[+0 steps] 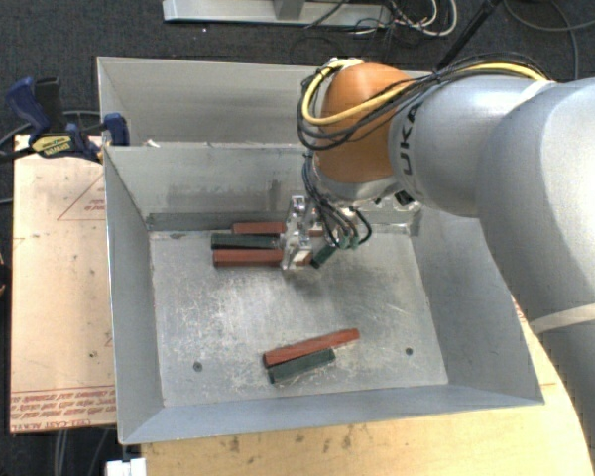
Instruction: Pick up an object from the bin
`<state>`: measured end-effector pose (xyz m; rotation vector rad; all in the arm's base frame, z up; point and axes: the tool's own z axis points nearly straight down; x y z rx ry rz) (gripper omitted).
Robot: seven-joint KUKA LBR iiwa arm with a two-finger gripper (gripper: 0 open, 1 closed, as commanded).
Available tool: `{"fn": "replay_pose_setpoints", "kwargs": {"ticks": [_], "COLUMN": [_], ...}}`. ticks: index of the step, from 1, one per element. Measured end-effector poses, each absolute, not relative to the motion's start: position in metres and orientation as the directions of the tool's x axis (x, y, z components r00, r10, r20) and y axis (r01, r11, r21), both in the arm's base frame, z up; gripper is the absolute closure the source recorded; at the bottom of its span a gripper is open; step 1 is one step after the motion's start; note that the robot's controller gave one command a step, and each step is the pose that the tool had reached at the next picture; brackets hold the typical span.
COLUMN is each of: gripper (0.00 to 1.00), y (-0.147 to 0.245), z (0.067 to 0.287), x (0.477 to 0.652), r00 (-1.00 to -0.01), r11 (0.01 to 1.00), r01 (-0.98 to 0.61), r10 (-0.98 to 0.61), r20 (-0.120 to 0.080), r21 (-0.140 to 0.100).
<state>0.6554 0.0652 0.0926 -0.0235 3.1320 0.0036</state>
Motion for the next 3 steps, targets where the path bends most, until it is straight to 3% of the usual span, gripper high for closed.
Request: {"fn": "replay_pose_setpoints", "kwargs": {"ticks": [1, 2, 3], "gripper": [1.00, 1.00, 1.00], "y": [0.053, 0.053, 0.050], "z": [0.192, 0.192, 0.235], "x": [0.648, 0.648, 0.645], "r00": [-1.000, -1.000, -0.998], "r11": [1.000, 1.000, 0.998], "r01": [0.017, 0.017, -0.060], "r10": [0.017, 0.017, -0.060], "r20": [-0.003, -0.003, 0.001], "r21": [0.001, 0.001, 0.001]}}
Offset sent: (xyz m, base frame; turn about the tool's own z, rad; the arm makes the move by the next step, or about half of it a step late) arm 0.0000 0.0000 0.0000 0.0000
